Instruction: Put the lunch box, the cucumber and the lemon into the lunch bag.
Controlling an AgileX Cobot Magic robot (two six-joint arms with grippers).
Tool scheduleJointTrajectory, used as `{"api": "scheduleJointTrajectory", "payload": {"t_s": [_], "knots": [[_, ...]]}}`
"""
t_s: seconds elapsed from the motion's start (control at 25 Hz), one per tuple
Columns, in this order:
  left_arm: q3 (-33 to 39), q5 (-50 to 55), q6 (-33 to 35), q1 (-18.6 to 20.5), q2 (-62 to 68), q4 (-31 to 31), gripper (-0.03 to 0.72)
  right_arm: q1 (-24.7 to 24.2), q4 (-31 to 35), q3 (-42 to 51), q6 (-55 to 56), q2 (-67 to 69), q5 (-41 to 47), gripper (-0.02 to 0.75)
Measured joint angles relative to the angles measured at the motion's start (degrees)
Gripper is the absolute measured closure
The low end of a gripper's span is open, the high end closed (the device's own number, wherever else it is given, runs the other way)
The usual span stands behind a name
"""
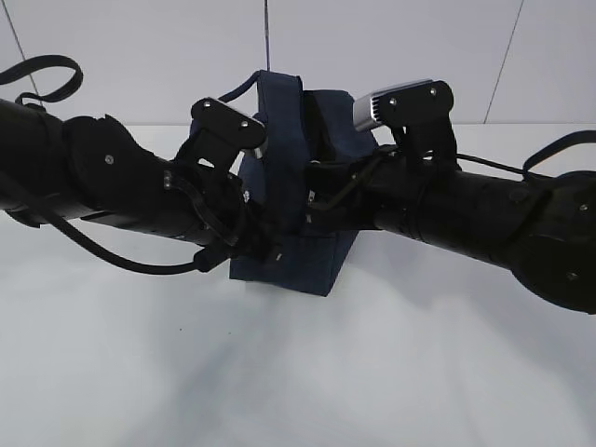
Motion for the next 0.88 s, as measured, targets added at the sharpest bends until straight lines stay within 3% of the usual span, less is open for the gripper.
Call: {"api": "scheduleJointTrajectory", "payload": {"t_s": [0.08, 0.2, 0.6, 0.88], "knots": [[0.0, 0.3, 0.0, -0.1, 0.0, 0.0, 0.591, 0.0, 0.12, 0.0, 0.0, 0.0, 0.0, 0.721], [0.0, 1.41, 0.0, -0.1, 0.0, 0.0, 0.678, 0.0, 0.79, 0.0, 0.0, 0.0, -0.22, 0.721], [0.0, 4.13, 0.0, -0.1, -1.45, 0.21, 0.687, 0.0, 8.72, 0.0, 0.11, 0.0, -0.77, 0.721], [0.0, 5.68, 0.0, -0.1, -1.73, 1.44, 0.688, 0.14, 10.53, 0.0, 0.62, 0.0, -2.12, 0.721]]}}
